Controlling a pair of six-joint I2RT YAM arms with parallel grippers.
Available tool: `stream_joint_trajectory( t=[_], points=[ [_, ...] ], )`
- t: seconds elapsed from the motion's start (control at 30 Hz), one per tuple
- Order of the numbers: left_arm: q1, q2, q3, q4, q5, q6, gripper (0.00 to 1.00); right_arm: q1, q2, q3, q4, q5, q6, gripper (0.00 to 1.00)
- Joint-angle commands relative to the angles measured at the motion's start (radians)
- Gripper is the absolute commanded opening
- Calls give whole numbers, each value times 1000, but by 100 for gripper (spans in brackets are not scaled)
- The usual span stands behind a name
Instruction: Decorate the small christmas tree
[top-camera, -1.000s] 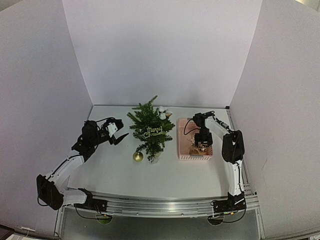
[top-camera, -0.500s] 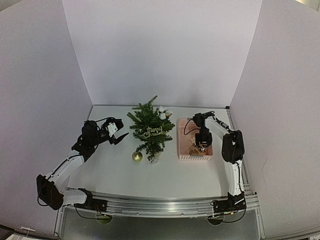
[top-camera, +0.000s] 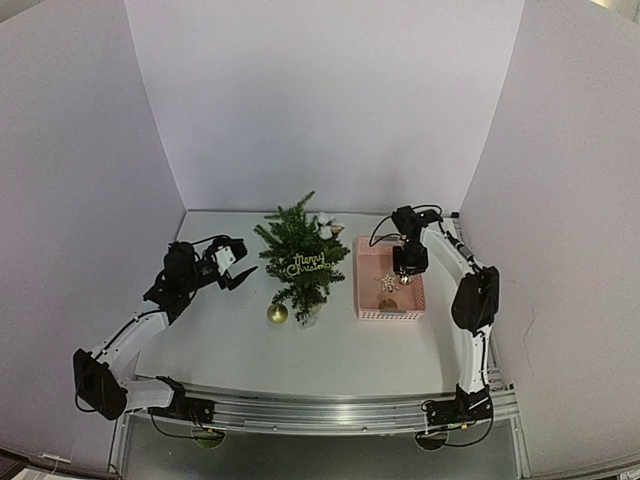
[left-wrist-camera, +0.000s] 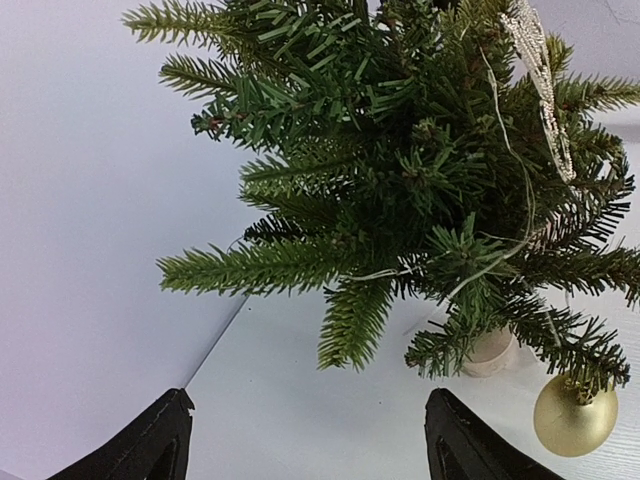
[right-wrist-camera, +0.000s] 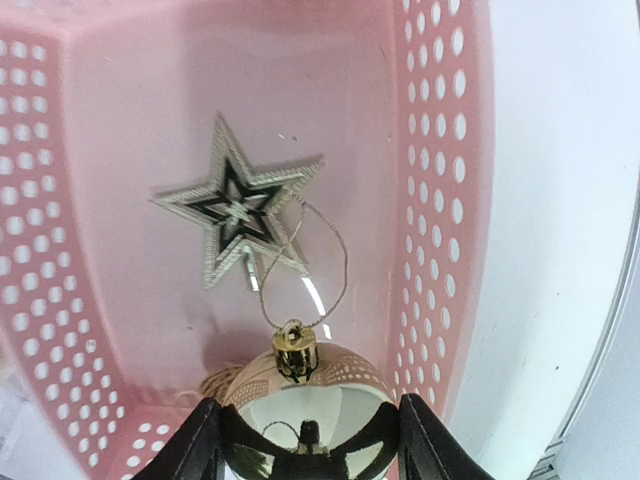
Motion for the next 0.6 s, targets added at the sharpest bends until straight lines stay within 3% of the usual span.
stream_joint_trajectory(
  t=[0.0, 0.1, 0.3, 0.57],
  points=[
    [5, -17, -12, 36, 0, -39, 80, 3, -138, 93, 23, -86, -29, 43],
    [5, -25, -22, 43, -7, -86, 80, 3, -207, 97, 86, -171, -40, 43],
    [5, -54, -59, 34, -8, -172, 80, 3, -344, 4, 279, -518, -87, 44],
    [5, -74, -75, 35, -5, -178, 80, 3, -487, -98, 410, -884, -150, 44]
  ],
)
